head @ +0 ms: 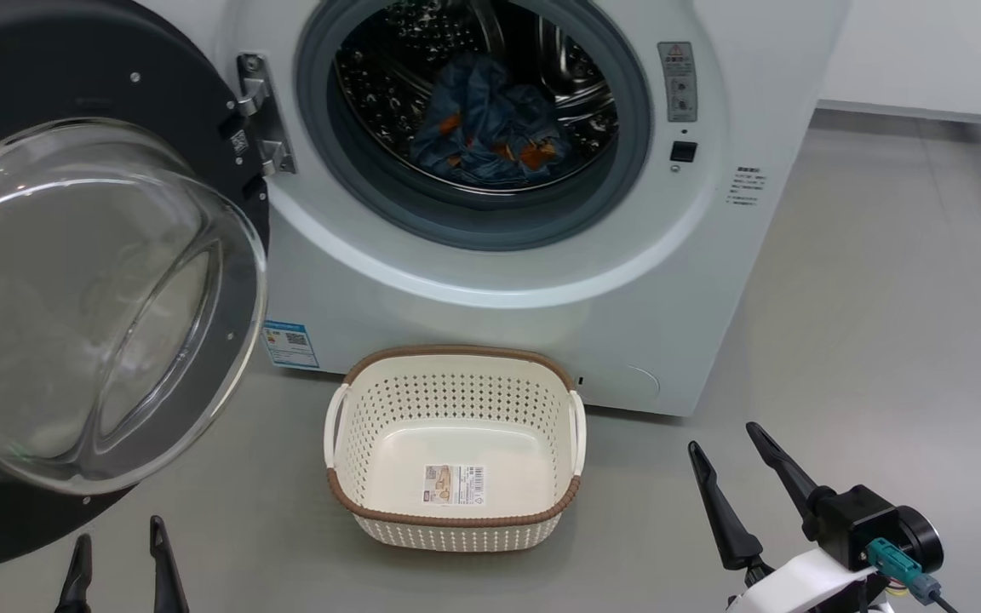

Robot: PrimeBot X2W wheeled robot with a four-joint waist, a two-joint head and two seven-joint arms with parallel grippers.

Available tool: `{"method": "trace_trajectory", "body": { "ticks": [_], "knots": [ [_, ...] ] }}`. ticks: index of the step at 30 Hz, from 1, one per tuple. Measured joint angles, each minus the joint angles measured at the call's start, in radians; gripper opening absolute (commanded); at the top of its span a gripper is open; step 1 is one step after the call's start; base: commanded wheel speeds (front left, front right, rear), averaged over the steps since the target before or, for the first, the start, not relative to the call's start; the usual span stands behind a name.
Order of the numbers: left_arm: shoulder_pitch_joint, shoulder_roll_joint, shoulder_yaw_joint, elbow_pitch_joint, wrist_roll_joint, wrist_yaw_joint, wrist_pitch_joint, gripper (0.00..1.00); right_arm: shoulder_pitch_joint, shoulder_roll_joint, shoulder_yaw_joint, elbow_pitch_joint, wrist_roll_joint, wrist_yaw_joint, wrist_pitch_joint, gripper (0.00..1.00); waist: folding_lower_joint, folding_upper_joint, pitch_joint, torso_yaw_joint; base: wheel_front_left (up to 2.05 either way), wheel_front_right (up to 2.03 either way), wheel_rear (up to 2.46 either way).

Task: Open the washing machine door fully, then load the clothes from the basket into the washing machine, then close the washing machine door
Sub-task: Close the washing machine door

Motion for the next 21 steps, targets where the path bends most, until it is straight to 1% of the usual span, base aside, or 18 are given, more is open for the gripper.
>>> {"method": "trace_trajectory", "body": {
  "ticks": [8,12,16,21],
  "knots": [
    [0.014,0.0,0.005,-0.016,-0.01,0.008,0.0,1.0,0.0,-0.003,0.001,0.003,0.006,0.0,0.0,1.0,0.0,0.0,-0.013,0.113,0.0,0.0,0.0],
    [0.016,0.001,0.043,-0.038,-0.026,0.009,0.0,1.0,-0.017,-0.003,0.027,0.005,0.006,0.0,0.0,1.0,0.0,0.0,-0.014,0.163,0.0,0.0,0.0],
    [0.035,0.0,0.072,-0.041,-0.041,0.01,0.0,1.0,-0.022,-0.003,0.038,0.011,0.007,0.0,0.0,1.0,0.0,0.0,-0.015,0.194,0.0,0.0,0.0],
    [0.043,0.0,0.099,-0.045,-0.054,0.01,0.0,1.0,-0.022,-0.003,0.042,0.019,0.009,0.0,0.0,1.0,0.0,0.0,-0.016,0.209,0.0,0.0,0.0]
  ]
}}
